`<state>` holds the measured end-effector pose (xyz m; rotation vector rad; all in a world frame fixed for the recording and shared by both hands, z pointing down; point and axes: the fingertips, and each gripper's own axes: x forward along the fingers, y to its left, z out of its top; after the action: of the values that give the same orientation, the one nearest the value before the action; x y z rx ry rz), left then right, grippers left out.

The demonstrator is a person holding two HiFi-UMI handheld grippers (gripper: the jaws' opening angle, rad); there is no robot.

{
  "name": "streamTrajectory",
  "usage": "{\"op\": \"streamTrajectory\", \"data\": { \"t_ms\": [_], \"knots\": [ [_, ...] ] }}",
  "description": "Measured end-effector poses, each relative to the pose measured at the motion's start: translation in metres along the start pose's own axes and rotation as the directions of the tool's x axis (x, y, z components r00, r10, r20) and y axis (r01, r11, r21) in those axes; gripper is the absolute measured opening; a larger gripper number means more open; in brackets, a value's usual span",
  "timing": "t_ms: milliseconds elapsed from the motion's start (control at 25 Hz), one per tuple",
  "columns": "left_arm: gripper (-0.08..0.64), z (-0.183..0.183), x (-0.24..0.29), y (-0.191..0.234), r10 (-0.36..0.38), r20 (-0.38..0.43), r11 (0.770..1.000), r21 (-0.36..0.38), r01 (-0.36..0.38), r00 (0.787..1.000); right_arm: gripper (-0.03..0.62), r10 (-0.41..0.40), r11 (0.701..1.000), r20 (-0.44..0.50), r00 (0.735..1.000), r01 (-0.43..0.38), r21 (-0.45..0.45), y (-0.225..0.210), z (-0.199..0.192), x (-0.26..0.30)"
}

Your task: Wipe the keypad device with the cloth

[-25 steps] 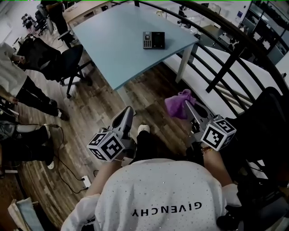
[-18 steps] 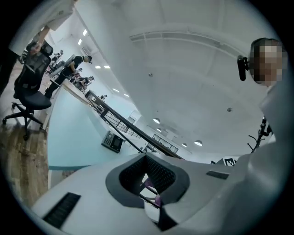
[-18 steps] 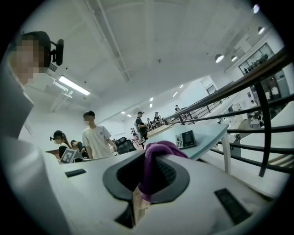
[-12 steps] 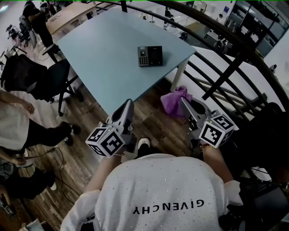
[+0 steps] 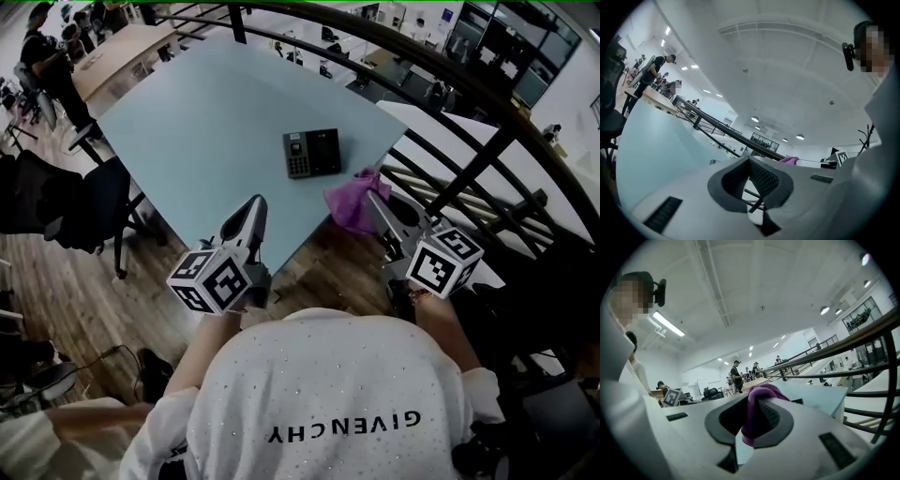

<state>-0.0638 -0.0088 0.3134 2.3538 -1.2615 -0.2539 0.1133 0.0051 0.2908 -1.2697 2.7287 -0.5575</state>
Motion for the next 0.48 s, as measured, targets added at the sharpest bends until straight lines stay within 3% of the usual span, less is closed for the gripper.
{"op": "streamTrajectory", "data": {
  "t_ms": [280,480],
  "knots": [
    [0.0,0.003,0.04,0.032,-0.038,-0.054,0.999,-0.024,0.037,0.998,0.023,-0.019,1.0,-0.027,0.999,0.02,0.01,-0.019,-0.003,0.042],
    [0.0,-0.02,0.052,0.048,-0.025,-0.105,0.998,-0.054,0.02,0.994,0.023,-0.027,0.999,-0.082,0.996,0.031,0.043,-0.033,-0.022,0.057]
  ]
}}
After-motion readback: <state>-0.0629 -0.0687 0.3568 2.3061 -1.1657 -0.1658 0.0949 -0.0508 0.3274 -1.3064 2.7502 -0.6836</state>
